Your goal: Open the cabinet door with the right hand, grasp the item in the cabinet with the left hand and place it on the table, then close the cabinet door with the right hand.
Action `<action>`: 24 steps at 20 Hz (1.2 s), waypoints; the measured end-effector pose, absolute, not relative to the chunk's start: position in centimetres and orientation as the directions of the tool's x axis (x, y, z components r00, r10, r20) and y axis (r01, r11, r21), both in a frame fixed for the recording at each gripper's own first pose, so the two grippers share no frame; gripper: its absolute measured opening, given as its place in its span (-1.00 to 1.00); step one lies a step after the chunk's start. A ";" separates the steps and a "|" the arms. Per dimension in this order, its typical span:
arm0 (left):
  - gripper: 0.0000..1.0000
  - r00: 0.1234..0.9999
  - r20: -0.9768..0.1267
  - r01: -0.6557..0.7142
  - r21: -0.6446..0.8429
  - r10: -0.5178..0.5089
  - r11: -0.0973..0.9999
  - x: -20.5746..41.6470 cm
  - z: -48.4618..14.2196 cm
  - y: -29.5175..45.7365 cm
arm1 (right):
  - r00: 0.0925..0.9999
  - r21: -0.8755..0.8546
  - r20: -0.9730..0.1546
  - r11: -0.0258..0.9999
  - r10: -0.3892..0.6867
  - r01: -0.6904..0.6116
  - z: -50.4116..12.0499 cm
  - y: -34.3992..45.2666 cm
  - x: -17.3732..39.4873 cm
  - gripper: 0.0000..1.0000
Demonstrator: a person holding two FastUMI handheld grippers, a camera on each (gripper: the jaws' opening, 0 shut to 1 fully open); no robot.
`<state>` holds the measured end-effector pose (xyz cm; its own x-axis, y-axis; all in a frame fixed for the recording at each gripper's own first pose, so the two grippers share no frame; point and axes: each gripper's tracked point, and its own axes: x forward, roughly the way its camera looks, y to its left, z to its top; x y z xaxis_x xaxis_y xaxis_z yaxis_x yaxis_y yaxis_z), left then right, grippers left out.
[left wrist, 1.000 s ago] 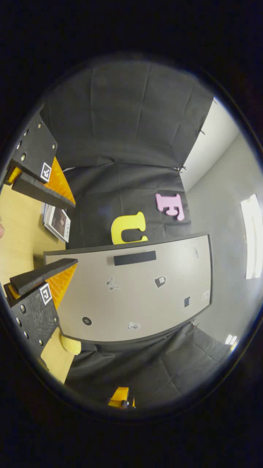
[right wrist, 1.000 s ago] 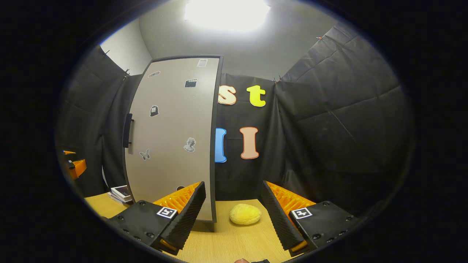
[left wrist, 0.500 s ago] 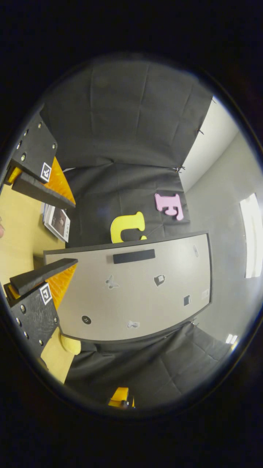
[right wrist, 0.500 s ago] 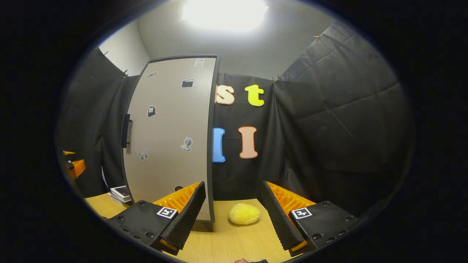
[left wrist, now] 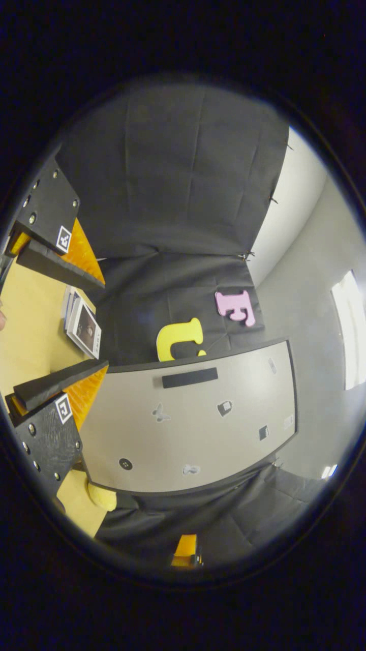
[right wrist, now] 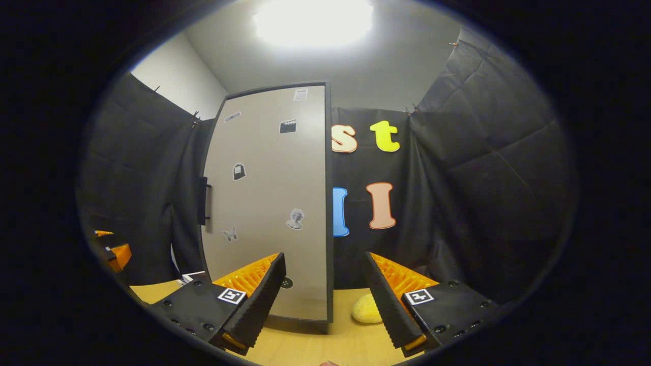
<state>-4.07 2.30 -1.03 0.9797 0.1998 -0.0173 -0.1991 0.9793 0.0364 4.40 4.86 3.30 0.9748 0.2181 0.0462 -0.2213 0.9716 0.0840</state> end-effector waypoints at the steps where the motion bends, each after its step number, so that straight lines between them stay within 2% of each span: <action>1: 0.65 0.977 -0.017 -0.211 0.034 0.212 0.977 -4.5 -1.2 3.2 | 0.971 0.091 0.049 0.967 0.235 -0.238 4.1 6.1 4.9 0.94; 3: 0.69 0.974 -0.010 -0.226 0.033 0.227 0.973 -4.8 -1.3 5.1 | 0.963 0.106 0.061 0.958 0.263 -0.268 5.8 8.8 5.8 0.93; 4: 0.63 0.973 -0.016 -0.230 0.038 0.231 0.972 -4.9 -1.5 6.2 | 0.961 0.111 0.068 0.955 0.270 -0.276 6.7 10.2 6.3 0.94; 11: 0.63 0.960 -0.011 -0.280 0.069 0.281 0.958 -4.5 -2.6 15.7 | 0.948 0.103 0.097 0.945 0.302 -0.311 11.3 19.7 9.4 0.94; 13: 0.63 0.955 -0.015 -0.296 0.074 0.298 0.952 -4.3 -3.1 18.0 | 0.945 0.099 0.079 0.941 0.317 -0.324 11.6 22.2 10.3 0.94; 14: 0.70 0.953 -0.019 -0.301 0.075 0.304 0.951 -4.2 -3.4 18.9 | 0.943 0.098 0.068 0.938 0.327 -0.332 11.5 23.6 10.8 0.94; 21: 0.70 0.941 -0.051 -0.329 0.081 0.334 0.941 -3.8 -6.2 24.3 | 0.933 0.094 0.018 0.929 0.359 -0.359 11.0 30.6 13.9 0.94; 22: 0.65 0.939 -0.056 -0.334 0.079 0.339 0.939 -3.8 -6.5 25.0 | 0.933 0.093 0.009 0.929 0.360 -0.359 10.8 31.4 14.4 0.95; 24: 0.70 0.935 -0.064 -0.345 0.075 0.350 0.936 -3.6 -7.1 26.2 | 0.931 0.096 -0.008 0.927 0.364 -0.361 10.4 32.9 15.0 0.95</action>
<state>-3.61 26.24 -7.06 0.9347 0.3495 -0.0644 -0.3447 0.9357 0.0753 15.03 32.91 10.39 0.9315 0.3637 -0.0079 -0.3614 0.9275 0.0961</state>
